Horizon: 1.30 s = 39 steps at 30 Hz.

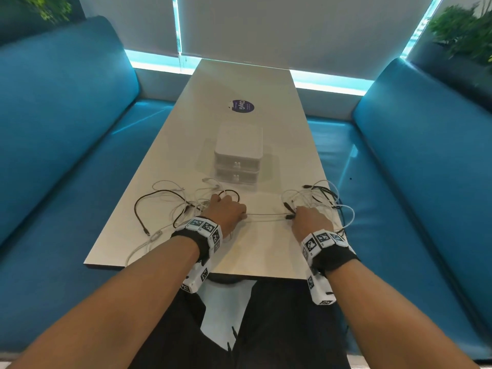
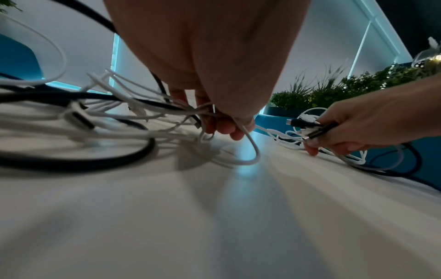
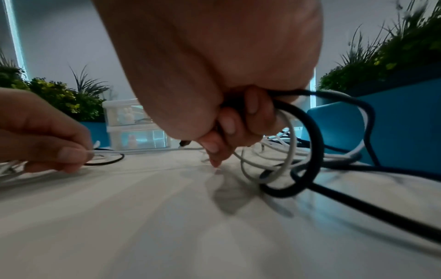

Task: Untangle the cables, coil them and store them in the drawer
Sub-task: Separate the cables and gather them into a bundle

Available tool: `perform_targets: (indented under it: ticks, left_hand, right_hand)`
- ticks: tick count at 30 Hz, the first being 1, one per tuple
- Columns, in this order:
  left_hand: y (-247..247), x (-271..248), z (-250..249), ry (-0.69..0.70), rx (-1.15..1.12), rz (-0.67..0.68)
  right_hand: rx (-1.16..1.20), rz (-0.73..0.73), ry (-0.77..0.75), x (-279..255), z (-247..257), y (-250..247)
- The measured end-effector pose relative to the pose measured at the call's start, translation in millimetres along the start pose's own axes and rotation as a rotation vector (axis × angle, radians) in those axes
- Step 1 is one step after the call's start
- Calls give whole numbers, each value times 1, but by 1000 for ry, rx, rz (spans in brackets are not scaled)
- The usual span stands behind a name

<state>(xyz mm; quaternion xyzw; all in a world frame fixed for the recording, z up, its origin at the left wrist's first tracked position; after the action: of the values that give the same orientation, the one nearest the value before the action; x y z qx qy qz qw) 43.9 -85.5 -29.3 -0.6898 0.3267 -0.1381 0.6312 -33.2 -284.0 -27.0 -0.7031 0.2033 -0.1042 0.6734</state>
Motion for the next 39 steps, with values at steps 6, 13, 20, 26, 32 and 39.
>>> perform_targets:
  ticks: [6, 13, 20, 26, 32, 39]
  left_hand:
    - [-11, -4, -15, -17, 45, -23]
    - [-10, 3, -20, 5, -11, -54]
    - [-1, 8, -8, 37, 32, -22]
    - [1, 13, -1, 32, 88, -62]
    - [-2, 10, -8, 48, 79, -72]
    - [1, 8, -11, 63, 59, -113]
  right_hand:
    - [145, -102, -52, -5, 28, -6]
    - [246, -9, -268, -14, 67, 6]
    - [16, -31, -255, -9, 45, 7]
    - [-18, 21, -88, 1, 14, 3]
    - [160, -70, -185, -6, 44, -6]
    - [190, -4, -308, -10, 69, 6]
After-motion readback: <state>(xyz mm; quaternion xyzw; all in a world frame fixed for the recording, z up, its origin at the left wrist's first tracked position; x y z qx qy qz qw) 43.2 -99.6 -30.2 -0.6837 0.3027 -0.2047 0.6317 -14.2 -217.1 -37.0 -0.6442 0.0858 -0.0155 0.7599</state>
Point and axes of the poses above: each hand's wrist, its own x-axis towards the middle knuckle, its own y-axis out of the palm, z = x × y, the point moved 4 cm from there along x, towards the middle knuckle, and after that the axes turned 5 degrees about -x, right-handed, at the moved point
